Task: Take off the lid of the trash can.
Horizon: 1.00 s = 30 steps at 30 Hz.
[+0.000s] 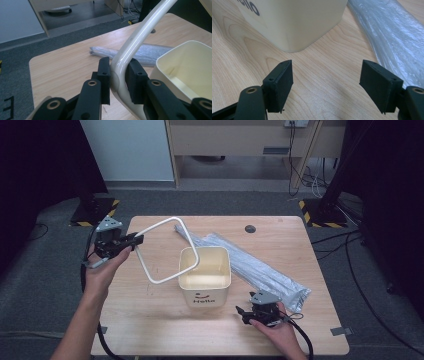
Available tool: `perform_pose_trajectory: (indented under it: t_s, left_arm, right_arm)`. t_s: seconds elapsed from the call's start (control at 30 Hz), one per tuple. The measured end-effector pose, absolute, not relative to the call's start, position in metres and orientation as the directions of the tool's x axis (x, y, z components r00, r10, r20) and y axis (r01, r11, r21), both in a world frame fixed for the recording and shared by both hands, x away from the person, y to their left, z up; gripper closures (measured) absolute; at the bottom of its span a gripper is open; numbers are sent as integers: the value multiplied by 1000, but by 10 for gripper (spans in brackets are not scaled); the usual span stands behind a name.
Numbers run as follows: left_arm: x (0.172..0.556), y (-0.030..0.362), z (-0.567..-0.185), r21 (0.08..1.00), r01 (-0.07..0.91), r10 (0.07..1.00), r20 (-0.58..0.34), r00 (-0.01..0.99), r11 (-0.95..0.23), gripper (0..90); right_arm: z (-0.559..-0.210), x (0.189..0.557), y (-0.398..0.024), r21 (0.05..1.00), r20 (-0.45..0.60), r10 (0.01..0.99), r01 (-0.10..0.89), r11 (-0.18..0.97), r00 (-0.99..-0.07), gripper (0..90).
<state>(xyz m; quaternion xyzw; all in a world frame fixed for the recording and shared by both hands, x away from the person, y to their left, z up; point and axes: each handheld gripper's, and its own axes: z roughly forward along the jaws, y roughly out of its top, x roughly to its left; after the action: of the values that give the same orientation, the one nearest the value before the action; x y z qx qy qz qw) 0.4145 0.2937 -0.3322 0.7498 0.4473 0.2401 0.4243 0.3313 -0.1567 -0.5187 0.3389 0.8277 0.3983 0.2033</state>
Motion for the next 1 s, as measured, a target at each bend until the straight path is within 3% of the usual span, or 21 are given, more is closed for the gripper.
perform_pose_trajectory:
  t_s: [0.2, 1.0]
  left_arm:
    - [415, 312, -339, 855, 487, 897, -64, 438, -177, 743]
    - [425, 353, -369, 824, 552, 947, -63, 315, -129, 743]
  right_arm:
    - [-519, 332, -157, 799, -72, 724, 395, 454, -686, 262]
    - [-518, 332, -158, 797, -75, 727, 398, 455, -682, 262]
